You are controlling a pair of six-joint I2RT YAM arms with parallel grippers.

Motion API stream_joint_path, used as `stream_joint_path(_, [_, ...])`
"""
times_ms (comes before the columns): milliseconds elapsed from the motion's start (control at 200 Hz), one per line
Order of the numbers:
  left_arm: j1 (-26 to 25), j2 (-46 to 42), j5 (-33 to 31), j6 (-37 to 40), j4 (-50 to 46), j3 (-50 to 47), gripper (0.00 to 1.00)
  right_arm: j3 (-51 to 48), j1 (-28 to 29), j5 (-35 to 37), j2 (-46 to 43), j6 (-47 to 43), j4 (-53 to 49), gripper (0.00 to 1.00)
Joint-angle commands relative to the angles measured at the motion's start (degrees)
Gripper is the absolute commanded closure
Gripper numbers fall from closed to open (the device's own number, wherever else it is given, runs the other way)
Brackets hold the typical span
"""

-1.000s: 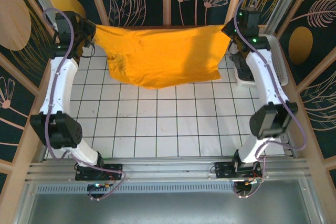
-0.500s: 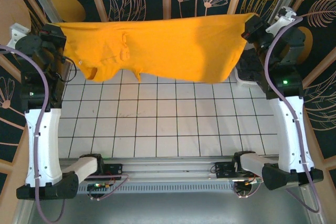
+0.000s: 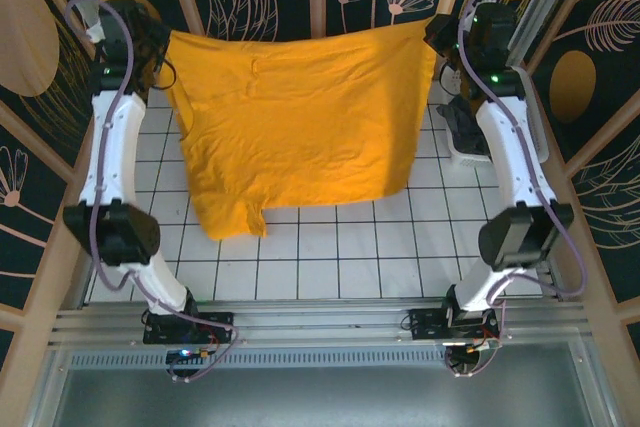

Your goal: Fold and stack the t-shirts

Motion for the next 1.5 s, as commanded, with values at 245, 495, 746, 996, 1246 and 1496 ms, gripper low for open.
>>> stream_joint_path(245, [1.92,0.51,0.73,3.15,-4.66,24.11,1.0,18.6,-5.57,-2.39,2.04,0.63,-3.41,1.0])
stream_joint_path(495, [1.9,-25.62,-8.39,1.43,-6.05,-15.05,1.0,-11.71,-5.75,1.11,-17.28,1.1,-4.79,1.0])
stream_joint_path(746, [1.89,-33.93,-1.52,-1.2,0.66,-51.97,0.77,-51.43,-4.07,3.7,-31.03,5.3,-3.08,0.68])
stream_joint_path(996, [1.18,-29.48,-2.53,2.0,-1.45,-60.94,0.38,-55.22,-2.49,6.82,-25.29,0.49,-7.44,0.34])
stream_joint_path(1246, [-0.52,-27.56,-2.47,3.98,-7.85,-65.43,0.43,-55.09,1.69,9.08,-21.02,-1.14,-4.76,0.38])
stream_joint_path(1496, [-0.57,-23.38,-1.36,6.27,-8.5,-69.94,0.48,-51.96,8.43,9.2,-12.14,-3.45,-1.95,0.42])
